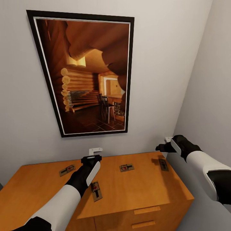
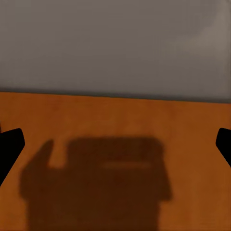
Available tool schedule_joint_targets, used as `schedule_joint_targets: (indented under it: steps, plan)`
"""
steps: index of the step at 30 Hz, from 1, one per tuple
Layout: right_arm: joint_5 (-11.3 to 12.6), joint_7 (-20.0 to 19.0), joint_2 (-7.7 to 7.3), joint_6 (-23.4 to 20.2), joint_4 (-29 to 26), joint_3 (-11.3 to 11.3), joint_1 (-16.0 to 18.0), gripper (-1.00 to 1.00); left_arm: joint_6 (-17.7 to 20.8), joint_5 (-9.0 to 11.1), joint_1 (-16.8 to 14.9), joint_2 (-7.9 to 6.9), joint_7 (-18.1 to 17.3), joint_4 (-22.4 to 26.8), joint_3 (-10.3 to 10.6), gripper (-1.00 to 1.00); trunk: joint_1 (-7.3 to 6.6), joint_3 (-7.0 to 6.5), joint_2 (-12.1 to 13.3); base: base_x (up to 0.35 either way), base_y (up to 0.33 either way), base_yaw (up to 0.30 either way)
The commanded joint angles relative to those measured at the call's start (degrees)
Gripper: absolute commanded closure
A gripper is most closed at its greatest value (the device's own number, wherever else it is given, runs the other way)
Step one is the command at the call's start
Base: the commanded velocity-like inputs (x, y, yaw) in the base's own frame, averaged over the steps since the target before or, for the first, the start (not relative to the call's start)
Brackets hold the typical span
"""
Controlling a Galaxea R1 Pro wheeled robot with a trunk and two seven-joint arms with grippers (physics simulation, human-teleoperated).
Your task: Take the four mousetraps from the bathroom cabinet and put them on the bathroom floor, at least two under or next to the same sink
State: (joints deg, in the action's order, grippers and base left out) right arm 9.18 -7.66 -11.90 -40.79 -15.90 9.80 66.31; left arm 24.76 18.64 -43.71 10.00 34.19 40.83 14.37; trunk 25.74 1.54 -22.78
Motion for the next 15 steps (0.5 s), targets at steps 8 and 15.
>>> schedule_joint_targets:
  steps: [8, 15]
  plan:
    - [0.5, 0.0, -0.25, -0.3, 0.5, 0.5, 0.0, -1.0, 0.1, 0.4, -0.1, 0.0, 0.4, 0.1, 0.2, -1.0, 0.04, 0.14, -0.1, 0.0, 0.0, 0.0]
    - [0.6, 0.0, -0.24, -0.3, 1.1, 0.5, 0.0, -1.0, 0.0, 0.4, -0.1, 0.0, 0.4, 0.0, 0.2, -1.0, 0.04, 0.14, -0.1, 0.0, 0.0, 0.0]
